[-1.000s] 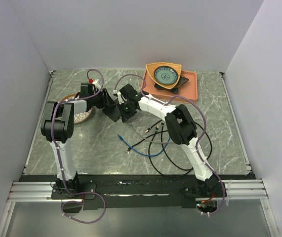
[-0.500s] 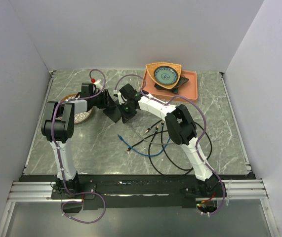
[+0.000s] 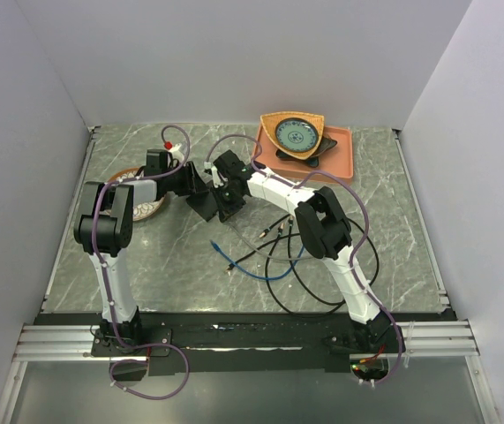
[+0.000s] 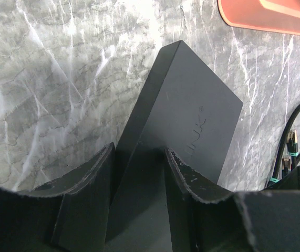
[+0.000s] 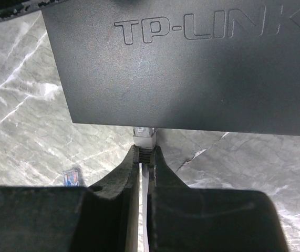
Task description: Insert the plug into the switch port
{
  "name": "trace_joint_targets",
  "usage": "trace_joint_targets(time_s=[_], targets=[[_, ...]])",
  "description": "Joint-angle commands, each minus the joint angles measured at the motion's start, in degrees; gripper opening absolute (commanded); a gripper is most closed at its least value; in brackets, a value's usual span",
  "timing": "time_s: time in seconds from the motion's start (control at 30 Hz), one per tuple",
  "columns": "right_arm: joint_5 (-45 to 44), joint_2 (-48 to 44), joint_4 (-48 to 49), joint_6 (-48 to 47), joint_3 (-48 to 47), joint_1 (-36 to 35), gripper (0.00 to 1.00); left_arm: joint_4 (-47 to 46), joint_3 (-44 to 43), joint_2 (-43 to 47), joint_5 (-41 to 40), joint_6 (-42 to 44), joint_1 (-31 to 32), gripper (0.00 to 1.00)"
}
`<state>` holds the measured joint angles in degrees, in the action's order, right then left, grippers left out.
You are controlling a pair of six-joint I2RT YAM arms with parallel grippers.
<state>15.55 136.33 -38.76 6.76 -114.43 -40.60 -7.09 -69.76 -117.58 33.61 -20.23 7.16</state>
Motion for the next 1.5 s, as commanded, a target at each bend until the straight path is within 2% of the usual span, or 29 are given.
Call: trace_joint_targets(time_s=[0.0,0.23,0.33,0.43,0.47,0.53,0.57,0.73,0.83,0.9,0.97,1.03,1.2,1.47], targets=[[-3.2,0.2,21.4,1.3,-4.9,1.0,0.0,15.4,3.2,1.8,17.2,-3.9,7.4,0.45],[-1.7,-4.7,22.6,0.9,2.3,1.0,0.0,17.5,1.2,2.9,11.4,-3.9,6.7,0.52],[-1.1,-7.5,22.8,0.9,7.3,0.6,0.01,18.6,-0.3,3.9,7.9,-3.9,6.0,0.61],[-1.7,-10.5,24.2,0.8,13.3,0.0,0.08,18.2,-0.6,4.8,5.0,-4.8,5.4,0.68],[-1.8,-11.3,25.0,1.1,16.3,-0.1,0.21,18.0,-0.4,5.0,4.3,-5.3,5.2,0.72],[-2.0,-12.8,26.2,1.7,18.7,-0.1,0.31,17.6,0.1,5.7,2.0,-6.0,5.1,0.75],[-2.0,-13.2,26.2,1.8,20.2,-0.1,0.39,17.4,0.2,5.9,1.3,-6.2,4.8,0.76],[-3.5,-17.2,26.6,1.7,24.5,-0.2,0.6,16.6,0.1,8.7,-3.5,-7.6,4.3,0.86],[-4.6,-20.7,27.0,1.3,27.2,-0.3,0.81,16.1,0.1,12.0,-7.3,-8.5,3.9,0.93],[-5.3,-23.1,27.2,0.5,29.8,-0.4,0.87,15.3,0.9,15.4,-11.2,-9.0,3.9,0.99],[-5.6,-27.2,27.4,-0.1,32.7,-0.3,0.95,14.0,2.3,18.2,-13.1,-10.1,3.9,0.96],[-5.9,-31.7,27.7,-0.9,34.8,-0.6,0.99,11.2,4.9,22.5,-15.1,-11.5,3.8,0.96],[-6.7,-40.7,26.6,-2.4,40.9,-2.0,0.99,4.6,10.2,31.1,-15.2,-14.6,3.7,0.96],[-8.9,-45.9,25.1,-5.8,48.5,-8.2,0.99,-1.1,13.8,40.8,-15.8,-18.3,3.0,0.96]])
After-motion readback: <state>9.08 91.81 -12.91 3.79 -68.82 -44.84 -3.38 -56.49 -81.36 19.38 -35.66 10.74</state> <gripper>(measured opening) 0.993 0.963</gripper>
